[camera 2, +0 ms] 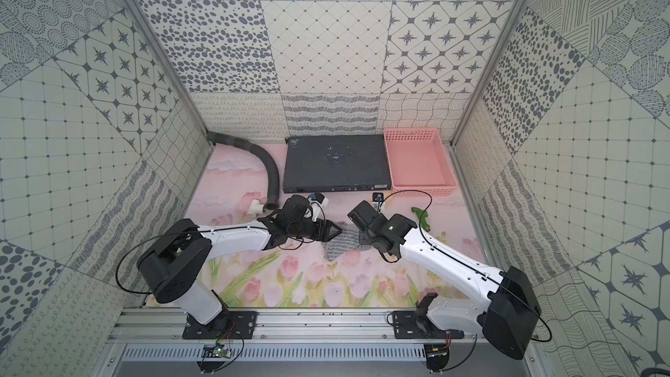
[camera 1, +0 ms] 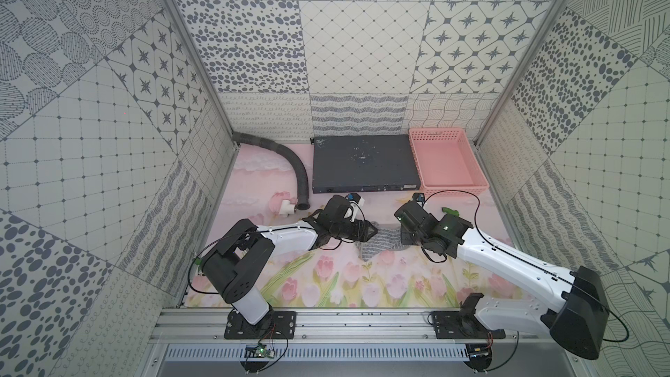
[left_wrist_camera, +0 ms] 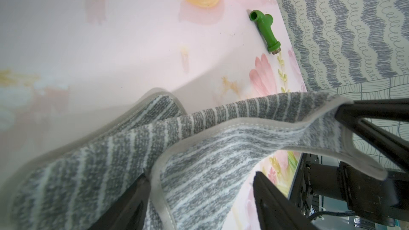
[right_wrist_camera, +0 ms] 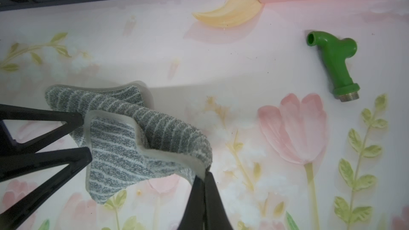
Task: Fold the square dishcloth
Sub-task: Flatten out the cleaning item at the center of the board.
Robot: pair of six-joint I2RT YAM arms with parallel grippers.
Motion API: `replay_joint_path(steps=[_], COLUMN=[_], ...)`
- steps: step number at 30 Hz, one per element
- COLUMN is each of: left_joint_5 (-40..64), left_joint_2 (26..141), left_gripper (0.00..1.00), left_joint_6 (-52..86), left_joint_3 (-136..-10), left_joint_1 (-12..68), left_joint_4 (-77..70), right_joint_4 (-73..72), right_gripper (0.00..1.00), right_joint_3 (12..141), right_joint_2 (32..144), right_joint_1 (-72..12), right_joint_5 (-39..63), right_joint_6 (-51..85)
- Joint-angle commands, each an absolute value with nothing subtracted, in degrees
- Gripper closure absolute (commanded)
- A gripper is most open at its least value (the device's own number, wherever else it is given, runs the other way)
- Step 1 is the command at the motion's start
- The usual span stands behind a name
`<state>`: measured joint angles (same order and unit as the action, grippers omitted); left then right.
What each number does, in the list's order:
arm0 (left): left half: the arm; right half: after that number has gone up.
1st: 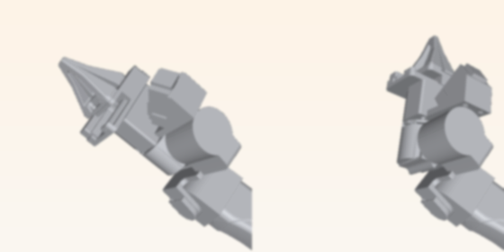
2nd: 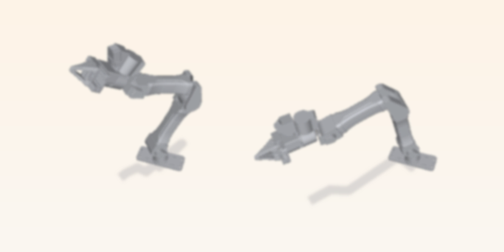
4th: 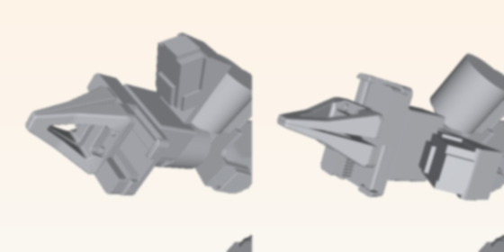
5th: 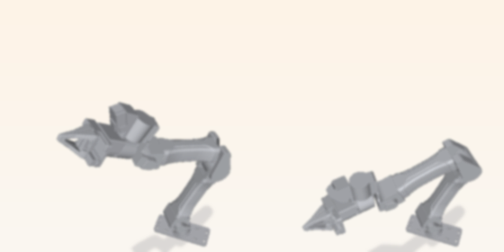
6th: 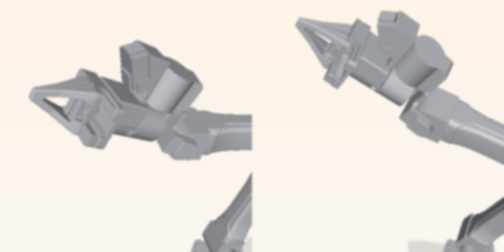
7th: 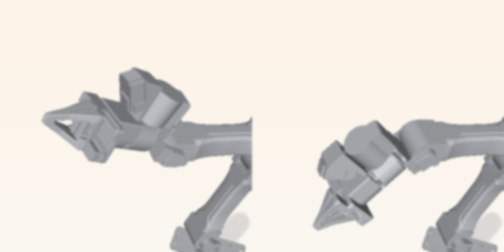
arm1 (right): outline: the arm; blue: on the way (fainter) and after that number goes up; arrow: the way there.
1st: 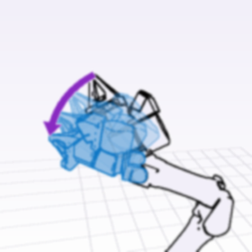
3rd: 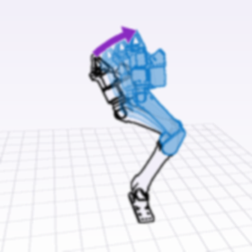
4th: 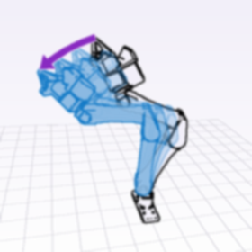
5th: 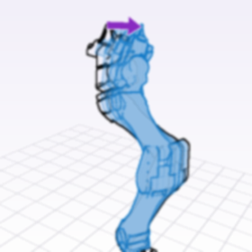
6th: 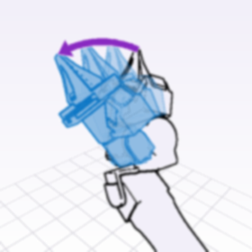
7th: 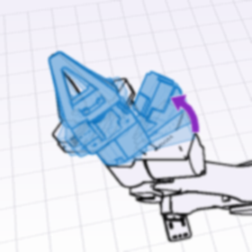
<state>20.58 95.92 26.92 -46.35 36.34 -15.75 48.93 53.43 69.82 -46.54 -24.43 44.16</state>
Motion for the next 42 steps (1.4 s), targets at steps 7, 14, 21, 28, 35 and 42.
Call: replay_joint_path(steps=[7,14,21,28,35,42], left_joint_5=[25.07,28.44,29.77,31.03,30.81,30.43], left_joint_2=[98.01,101.19,100.89,101.45,101.68,99.91], left_gripper=[0.24,0.3,0.4,0.6,0.67,1.0], left_joint_6=[23.65,24.65,25.58,26.7,26.08,25.58], left_joint_3=[-47.29,-47.85,-46.75,-45.78,-44.93,-44.7], left_joint_1=[34.1,34.1,34.1,34.1,34.12,34.19], left_joint_4=[-17.27,-18.35,-20.4,-22.53,-23.05,-22.63], right_joint_4=[46.46,45.54,45.26,45.07,44.4,44.15], right_gripper=[0.99,0.99,0.99,0.98,0.99,0.99], right_joint_3=[53.92,54.05,54.48,54.93,54.76,55.0], right_joint_2=[70.92,71.35,71.61,71.2,71.0,70.62], right_joint_1=[-46.24,-46.14,-46.07,-46.06,-46.05,-46.01], right_joint_5=[-23.82,-23.3,-23.42,-23.64,-23.59,-24.0], right_joint_6=[44.47,44.56,44.17,44.29,44.49,43.69])
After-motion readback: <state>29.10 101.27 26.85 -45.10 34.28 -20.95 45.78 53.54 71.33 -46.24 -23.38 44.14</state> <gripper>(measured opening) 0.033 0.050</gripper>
